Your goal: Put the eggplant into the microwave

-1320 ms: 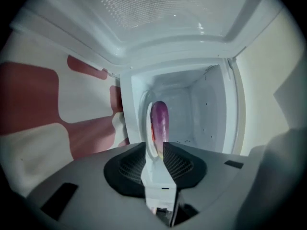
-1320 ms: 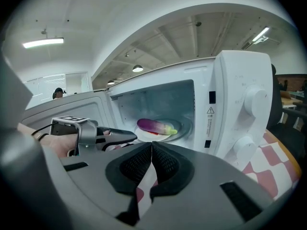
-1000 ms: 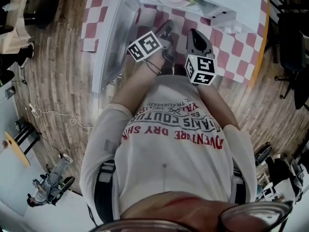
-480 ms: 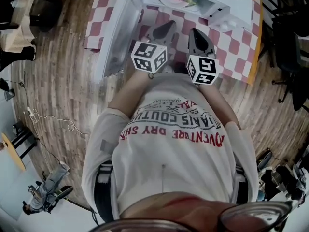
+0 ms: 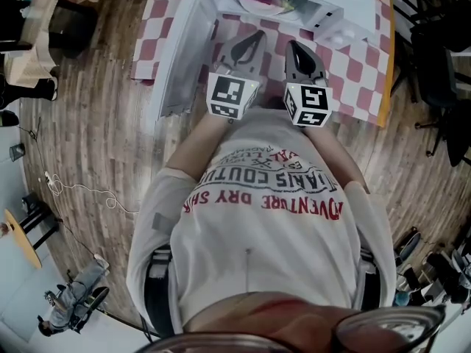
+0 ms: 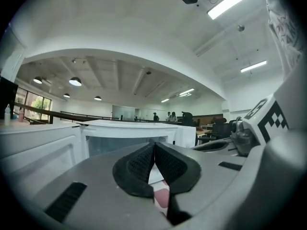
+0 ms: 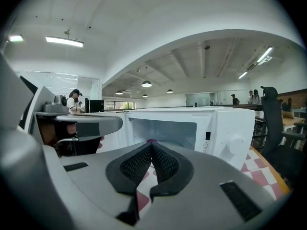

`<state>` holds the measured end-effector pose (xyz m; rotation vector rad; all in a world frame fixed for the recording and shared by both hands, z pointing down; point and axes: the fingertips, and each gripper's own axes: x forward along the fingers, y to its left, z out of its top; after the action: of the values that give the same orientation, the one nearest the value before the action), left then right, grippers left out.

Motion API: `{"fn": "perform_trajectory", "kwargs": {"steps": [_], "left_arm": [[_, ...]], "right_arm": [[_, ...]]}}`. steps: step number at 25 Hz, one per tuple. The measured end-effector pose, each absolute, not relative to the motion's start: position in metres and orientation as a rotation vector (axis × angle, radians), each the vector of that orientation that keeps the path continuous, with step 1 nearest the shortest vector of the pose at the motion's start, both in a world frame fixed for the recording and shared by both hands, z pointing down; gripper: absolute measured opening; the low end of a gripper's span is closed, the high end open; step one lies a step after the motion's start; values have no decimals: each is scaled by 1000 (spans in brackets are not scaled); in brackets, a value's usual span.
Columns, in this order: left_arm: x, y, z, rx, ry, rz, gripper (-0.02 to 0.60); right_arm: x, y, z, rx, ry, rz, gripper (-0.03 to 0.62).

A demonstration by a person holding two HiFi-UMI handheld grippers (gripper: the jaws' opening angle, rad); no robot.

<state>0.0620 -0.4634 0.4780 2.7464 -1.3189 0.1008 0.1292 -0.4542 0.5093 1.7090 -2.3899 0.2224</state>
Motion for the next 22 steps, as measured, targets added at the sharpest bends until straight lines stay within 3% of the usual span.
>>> {"fn": "perform_trajectory", "kwargs": {"steps": [22], "left_arm": [[71,-458,500,2658,-1260,97,25]], "right_arm": [[132,-447,524,1639,-2371,227,25]]}}
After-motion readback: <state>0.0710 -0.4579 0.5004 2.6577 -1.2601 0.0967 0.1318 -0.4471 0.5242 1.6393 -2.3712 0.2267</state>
